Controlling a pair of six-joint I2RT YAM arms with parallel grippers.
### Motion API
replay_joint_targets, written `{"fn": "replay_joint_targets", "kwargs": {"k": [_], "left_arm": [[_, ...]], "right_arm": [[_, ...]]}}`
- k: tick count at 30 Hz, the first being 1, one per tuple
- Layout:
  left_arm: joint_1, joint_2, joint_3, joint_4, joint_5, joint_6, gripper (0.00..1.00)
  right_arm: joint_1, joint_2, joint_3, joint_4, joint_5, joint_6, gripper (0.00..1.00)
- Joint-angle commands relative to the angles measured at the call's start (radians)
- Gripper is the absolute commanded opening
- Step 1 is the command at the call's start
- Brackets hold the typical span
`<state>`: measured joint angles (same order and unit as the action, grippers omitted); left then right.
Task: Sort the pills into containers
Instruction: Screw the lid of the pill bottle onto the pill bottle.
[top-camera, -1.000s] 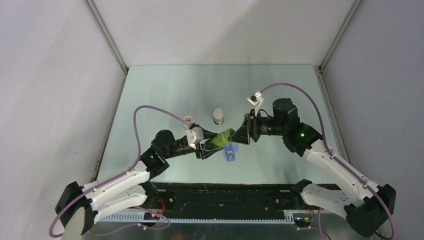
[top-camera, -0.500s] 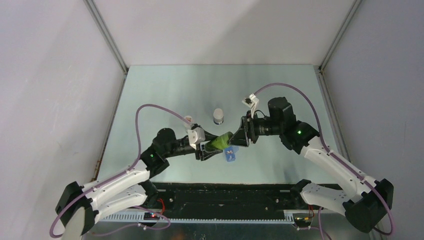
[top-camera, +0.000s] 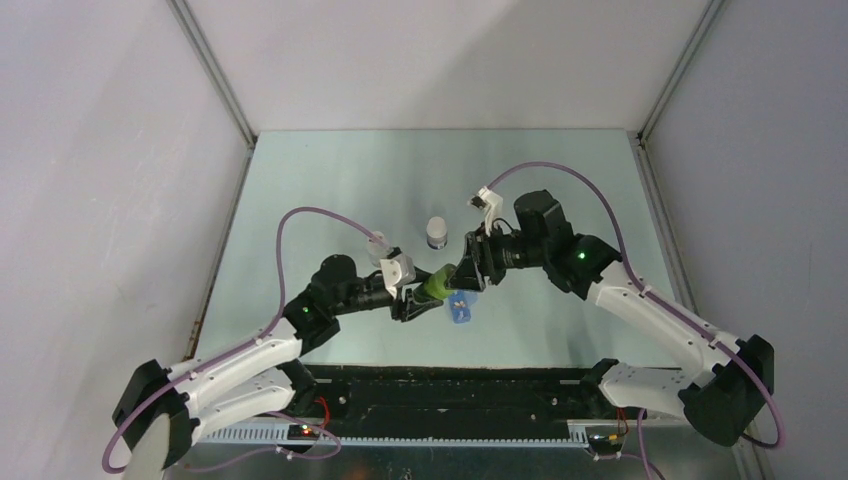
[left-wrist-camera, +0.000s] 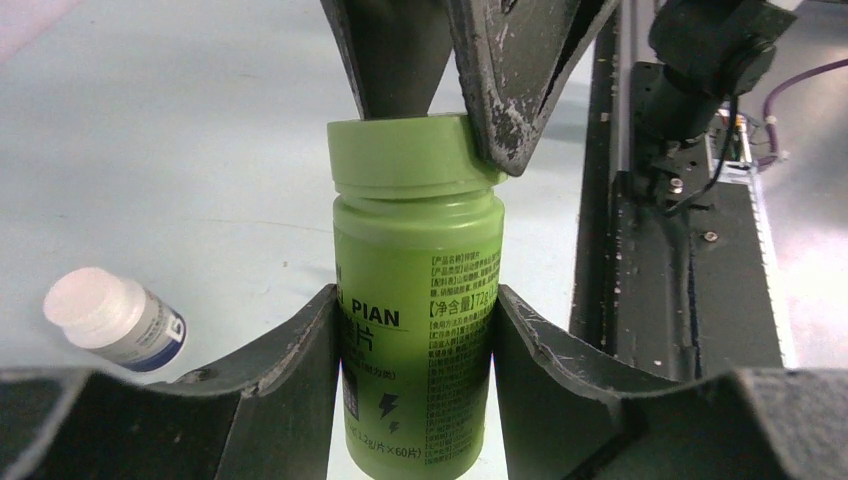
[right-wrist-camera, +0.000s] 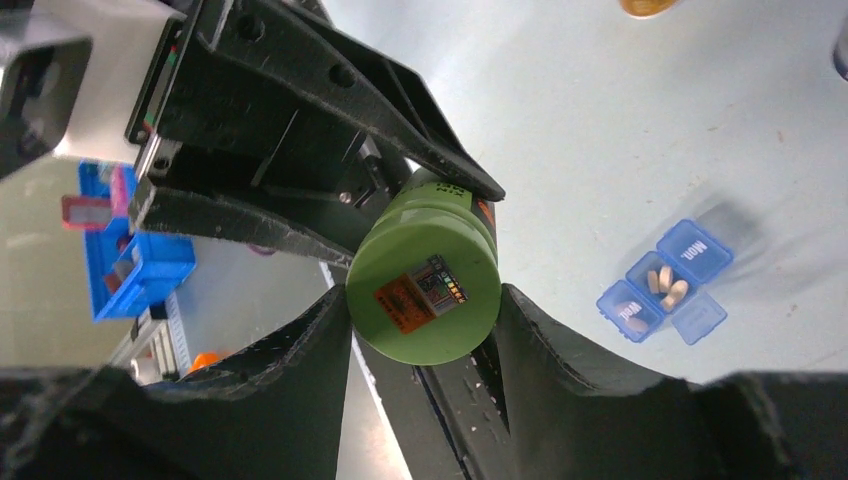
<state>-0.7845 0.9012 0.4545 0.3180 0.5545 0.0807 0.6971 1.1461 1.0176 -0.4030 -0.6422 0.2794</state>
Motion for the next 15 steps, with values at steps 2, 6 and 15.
{"fn": "replay_joint_targets", "kwargs": {"k": [2, 6, 15], "left_arm": [[-0.008, -0.018, 0.079, 0.174, -0.078, 0.086, 0.0], [-0.008, -0.011, 0.082, 0.163, -0.101, 0.095, 0.0], [-0.008, -0.02, 0.072, 0.127, -0.133, 0.111, 0.0]], "right_arm": [[0.085, 0.071, 0.085, -0.135, 0.247, 0.11, 0.35], [0.117, 0.105, 0.103, -0.161, 0.402, 0.184, 0.34], [0.165, 0.135, 0.128, -0.177, 0.559, 0.288, 0.33]]}}
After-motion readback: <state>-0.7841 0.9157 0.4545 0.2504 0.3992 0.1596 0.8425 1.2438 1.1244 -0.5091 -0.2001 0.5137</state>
